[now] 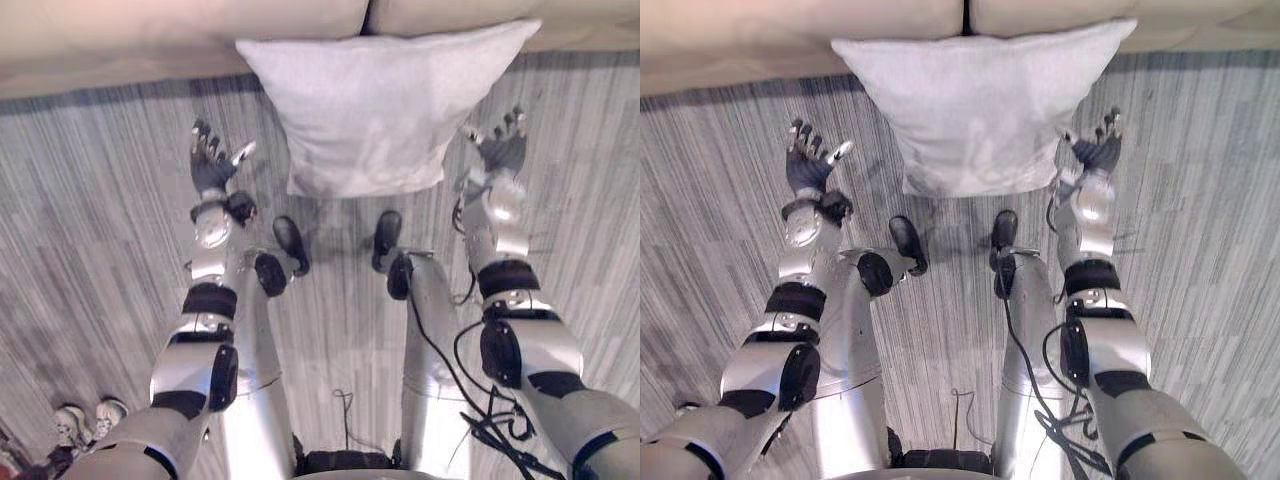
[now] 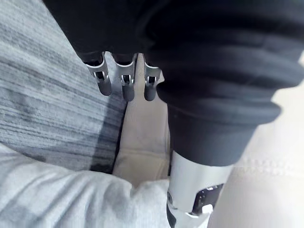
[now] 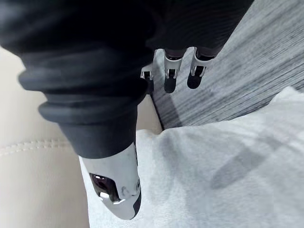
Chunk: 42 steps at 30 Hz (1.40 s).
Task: Pick up cushions and gather them together orderly.
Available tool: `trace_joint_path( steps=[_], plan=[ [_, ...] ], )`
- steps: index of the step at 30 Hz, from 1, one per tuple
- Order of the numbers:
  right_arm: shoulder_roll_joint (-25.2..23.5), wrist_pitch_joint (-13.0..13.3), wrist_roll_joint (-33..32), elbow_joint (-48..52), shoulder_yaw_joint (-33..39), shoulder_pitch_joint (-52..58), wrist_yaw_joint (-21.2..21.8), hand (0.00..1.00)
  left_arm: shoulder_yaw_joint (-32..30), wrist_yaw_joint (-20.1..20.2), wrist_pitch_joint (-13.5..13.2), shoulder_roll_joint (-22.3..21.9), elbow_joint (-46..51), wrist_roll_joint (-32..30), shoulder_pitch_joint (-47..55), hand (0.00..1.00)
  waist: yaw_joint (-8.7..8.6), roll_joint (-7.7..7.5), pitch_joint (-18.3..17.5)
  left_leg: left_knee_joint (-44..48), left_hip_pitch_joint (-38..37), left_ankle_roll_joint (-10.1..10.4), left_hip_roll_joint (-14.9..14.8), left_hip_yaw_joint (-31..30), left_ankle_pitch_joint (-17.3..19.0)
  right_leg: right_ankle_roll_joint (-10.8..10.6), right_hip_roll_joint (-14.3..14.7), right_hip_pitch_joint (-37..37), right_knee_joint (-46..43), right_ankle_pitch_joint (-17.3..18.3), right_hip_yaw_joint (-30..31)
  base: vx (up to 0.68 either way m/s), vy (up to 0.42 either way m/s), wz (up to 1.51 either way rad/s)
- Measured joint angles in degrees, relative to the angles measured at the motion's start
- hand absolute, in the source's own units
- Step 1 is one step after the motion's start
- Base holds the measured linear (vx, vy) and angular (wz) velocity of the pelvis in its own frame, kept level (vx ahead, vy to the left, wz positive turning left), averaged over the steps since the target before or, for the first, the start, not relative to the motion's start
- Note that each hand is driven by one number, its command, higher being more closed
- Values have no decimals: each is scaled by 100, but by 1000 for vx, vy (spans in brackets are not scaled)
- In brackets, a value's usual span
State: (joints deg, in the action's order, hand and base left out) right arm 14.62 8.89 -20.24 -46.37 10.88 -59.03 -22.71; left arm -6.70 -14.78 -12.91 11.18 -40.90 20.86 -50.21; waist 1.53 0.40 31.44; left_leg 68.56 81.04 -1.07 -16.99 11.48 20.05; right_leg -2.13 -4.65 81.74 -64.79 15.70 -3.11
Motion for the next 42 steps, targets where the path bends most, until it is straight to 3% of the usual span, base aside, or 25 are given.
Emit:
trace_joint_path(
  steps=[4,5,11,15,22,25,28,29,30,32,34,36,39,42],
  plan=[
    [6,25,-9,4,-140,-604,-258,0,410,-98,-15,-32,62,72,-605,0,3,5,3,166,507,-6,-11,-57,-2,85,-19,494,-175,-30,-18,-97,-5,1],
    [-7,25,-31,5,-201,-767,-291,100,503,-140,-15,-62,64,121,-781,100,-6,6,3,194,637,-16,-10,-59,-10,102,-35,622,-213,-41,-25,-73,19,2],
    [-163,16,-66,15,-434,-1219,-416,100,723,-318,18,-129,63,262,-1462,100,-71,23,39,451,1067,-56,-3,-111,-37,112,-72,1031,-507,-43,-14,-50,33,2],
    [-56,26,-196,315,-810,-1059,-416,100,866,-411,30,170,197,326,-1404,100,-83,23,38,443,1069,-30,-2,-111,-59,114,-71,1047,-514,-43,-13,-54,33,2],
    [-271,101,-215,1916,-1410,297,-335,100,906,-547,47,236,1422,323,-547,100,-133,18,24,296,578,-29,-40,-175,-87,124,-30,518,-334,-49,-126,-21,12,1],
    [-651,178,-96,2712,-1586,1262,-324,100,907,-558,10,165,2074,309,266,100,-149,11,-1,-135,-370,44,-42,-169,-125,166,46,-490,169,-77,-197,0,0,0],
    [-922,396,217,3722,-1767,2405,-234,100,925,-574,-209,-140,2894,95,1269,100,-142,7,-107,-772,-1552,97,13,-64,-155,231,58,-1677,830,-133,-276,-5,-35,6],
    [-1023,445,293,4030,-1803,2848,-197,100,1009,-577,-271,-275,3202,65,1712,100,-127,1,-215,-1043,-2026,116,35,-9,-165,227,64,-2141,1115,-143,-297,54,-40,7],
    [-1082,510,302,4271,-1894,3380,-172,100,1160,-571,-370,-414,3398,18,2251,100,-99,2,-710,-1308,-2210,185,97,9,-208,212,59,-2329,1373,-168,-320,77,-37,9],
    [-1099,543,316,4677,-1974,3909,-45,100,1253,-535,-401,-553,3669,-25,2787,100,-84,1,-823,-1636,-2824,263,132,77,-257,196,64,-2948,1711,-193,-342,158,-22,8],
    [-1106,622,428,5261,-2214,4642,180,100,1329,-469,-470,-694,4008,-25,3637,100,-87,-3,-877,-2201,-3919,297,224,188,-276,151,55,-4019,2272,-220,-380,214,-11,6],
    [-1104,703,579,5659,-2428,5143,342,100,1349,-355,-542,-714,4236,-29,4281,100,-82,-12,-1143,-2583,-4454,329,293,252,-294,115,56,-4556,2658,-241,-413,201,20,5],
    [-1093,863,775,5838,-2631,5586,623,100,1364,-191,-624,-748,4349,-26,4973,100,-80,-32,-1475,-3172,-5178,427,442,299,-382,48,43,-5277,3216,-287,-451,212,17,11],
    [-1002,874,863,5491,-2661,5668,864,100,1456,-82,-639,-727,4304,-26,5465,100,-73,-94,-1844,-4081,-5865,427,709,326,-703,0,-6,-5965,4056,-533,-484,211,3,18]
  ],
)
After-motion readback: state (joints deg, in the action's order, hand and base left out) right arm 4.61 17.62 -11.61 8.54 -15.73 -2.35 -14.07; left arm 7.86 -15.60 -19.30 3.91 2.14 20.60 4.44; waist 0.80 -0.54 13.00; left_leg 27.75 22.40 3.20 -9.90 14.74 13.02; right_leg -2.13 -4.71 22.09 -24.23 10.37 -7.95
